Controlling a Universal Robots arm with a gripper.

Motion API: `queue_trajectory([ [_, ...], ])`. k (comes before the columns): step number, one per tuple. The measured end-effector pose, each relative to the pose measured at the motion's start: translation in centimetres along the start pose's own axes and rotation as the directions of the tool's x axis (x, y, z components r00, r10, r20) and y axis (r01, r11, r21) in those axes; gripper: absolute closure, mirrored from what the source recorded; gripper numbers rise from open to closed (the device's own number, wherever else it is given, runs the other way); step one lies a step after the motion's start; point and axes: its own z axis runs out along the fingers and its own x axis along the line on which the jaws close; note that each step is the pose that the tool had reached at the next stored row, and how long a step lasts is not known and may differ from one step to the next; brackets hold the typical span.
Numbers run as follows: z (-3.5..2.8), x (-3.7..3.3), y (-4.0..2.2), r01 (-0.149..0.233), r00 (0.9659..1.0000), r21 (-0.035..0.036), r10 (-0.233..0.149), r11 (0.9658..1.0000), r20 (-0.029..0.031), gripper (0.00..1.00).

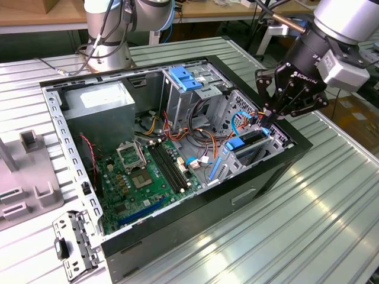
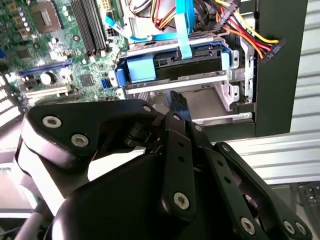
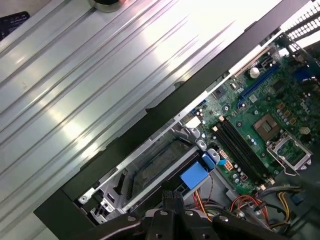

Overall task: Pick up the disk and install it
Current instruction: 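Insert the first disk wire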

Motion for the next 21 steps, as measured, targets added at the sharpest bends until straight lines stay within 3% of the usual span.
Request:
queue_trajectory([
  [6, 0.01, 0.00, 0.00, 0.081, 0.9968, -0.0060, -0.081, 0.9967, 0.0004, 0.89],
  [10, 0.01, 0.00, 0.00, 0.138, 0.9904, -0.0104, -0.138, 0.9903, 0.0009, 0.89],
  [19, 0.01, 0.00, 0.00, 0.144, 0.9896, -0.0109, -0.144, 0.9895, 0.0010, 0.89],
  [21, 0.01, 0.00, 0.00, 0.144, 0.9896, -0.0109, -0.144, 0.9895, 0.0010, 0.76],
])
